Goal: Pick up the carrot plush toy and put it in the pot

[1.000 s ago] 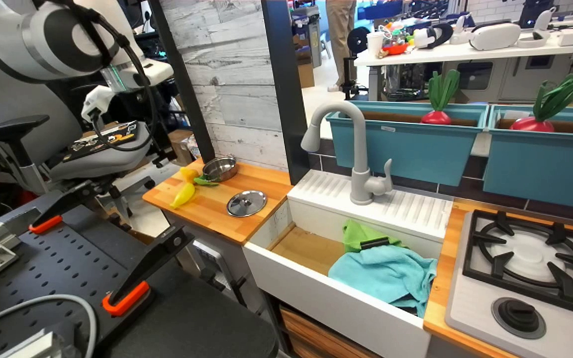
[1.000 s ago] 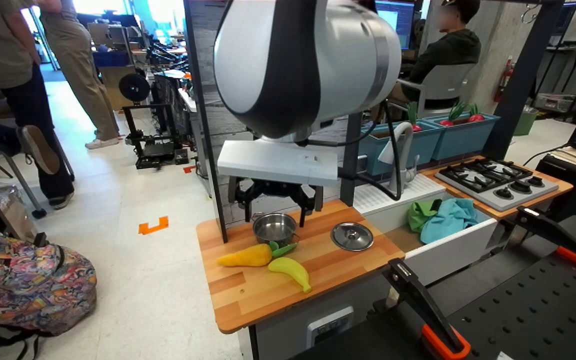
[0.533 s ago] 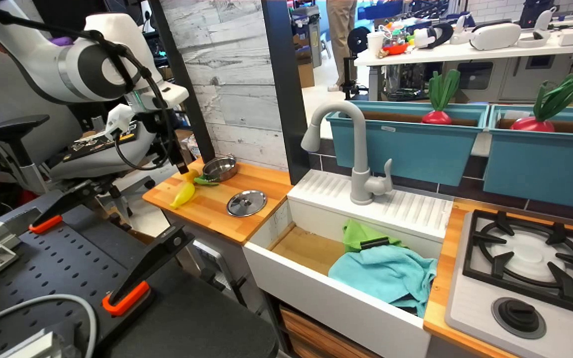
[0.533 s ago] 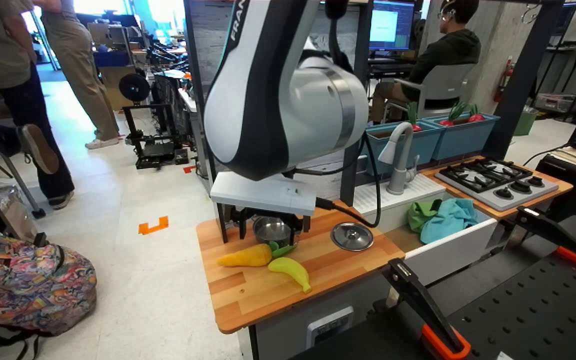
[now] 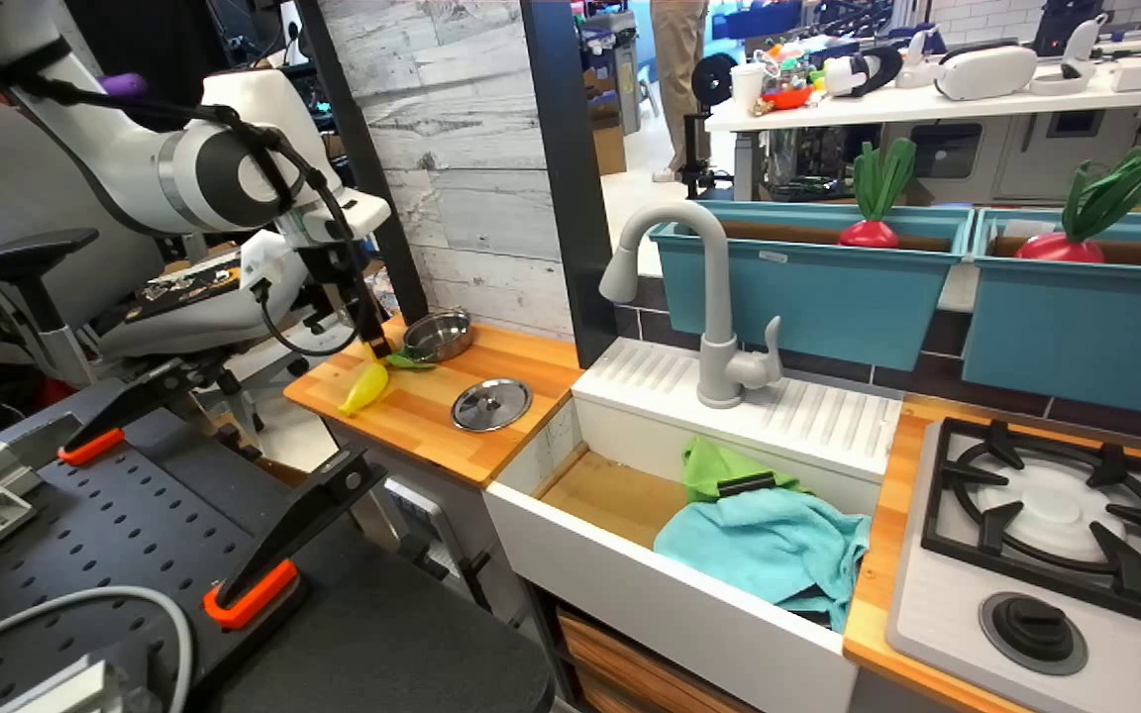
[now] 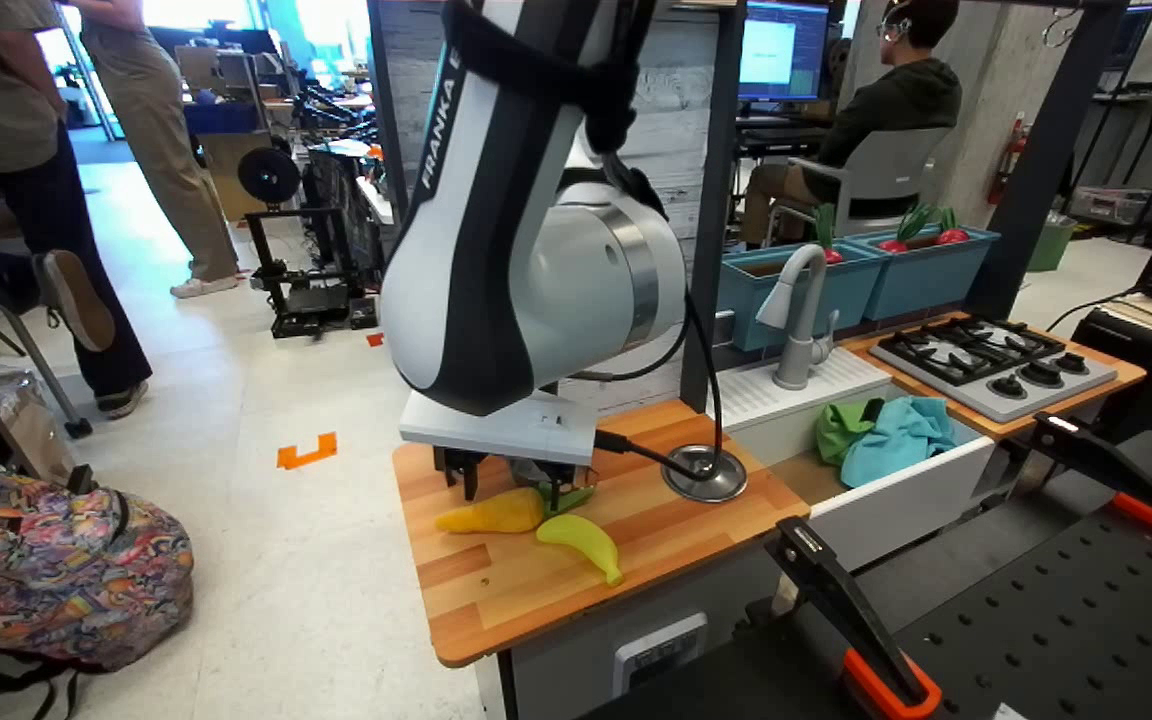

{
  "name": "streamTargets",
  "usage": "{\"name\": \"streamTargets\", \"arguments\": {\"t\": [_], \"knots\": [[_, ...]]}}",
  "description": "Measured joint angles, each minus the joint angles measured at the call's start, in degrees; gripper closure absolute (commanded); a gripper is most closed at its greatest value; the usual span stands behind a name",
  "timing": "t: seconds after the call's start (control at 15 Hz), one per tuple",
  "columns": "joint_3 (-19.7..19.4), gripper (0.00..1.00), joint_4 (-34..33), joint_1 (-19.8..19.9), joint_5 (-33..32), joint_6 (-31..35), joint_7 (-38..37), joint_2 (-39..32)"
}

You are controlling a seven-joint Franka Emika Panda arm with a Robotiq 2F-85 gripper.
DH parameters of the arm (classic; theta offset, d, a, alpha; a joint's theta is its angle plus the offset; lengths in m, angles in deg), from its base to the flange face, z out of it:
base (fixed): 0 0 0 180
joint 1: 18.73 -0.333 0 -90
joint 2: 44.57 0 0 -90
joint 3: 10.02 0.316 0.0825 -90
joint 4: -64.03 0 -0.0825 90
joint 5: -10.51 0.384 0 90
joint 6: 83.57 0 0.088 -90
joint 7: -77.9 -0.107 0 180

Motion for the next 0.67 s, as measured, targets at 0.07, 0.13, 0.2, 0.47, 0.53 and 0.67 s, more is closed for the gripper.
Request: {"name": "streamTargets", "arguments": {"t": [0.07,0.13,0.2,0.47,0.53,0.67], "knots": [[-0.2,0.51,-0.8,-0.3,0.0,-0.3,0.0,-0.6],[-0.3,0.58,-1.4,-0.6,0.0,-0.6,0.0,-1.1],[-0.4,0.66,-1.9,-0.9,0.0,-0.8,0.0,-1.5],[-0.4,0.94,-2.8,-1.4,0.0,-1.8,0.2,-1.5],[-0.4,0.98,-2.9,-1.5,0.0,-2.0,0.4,-1.4],[-0.3,1.00,-2.9,-1.6,-0.1,-2.4,1.1,-1.1]]}}
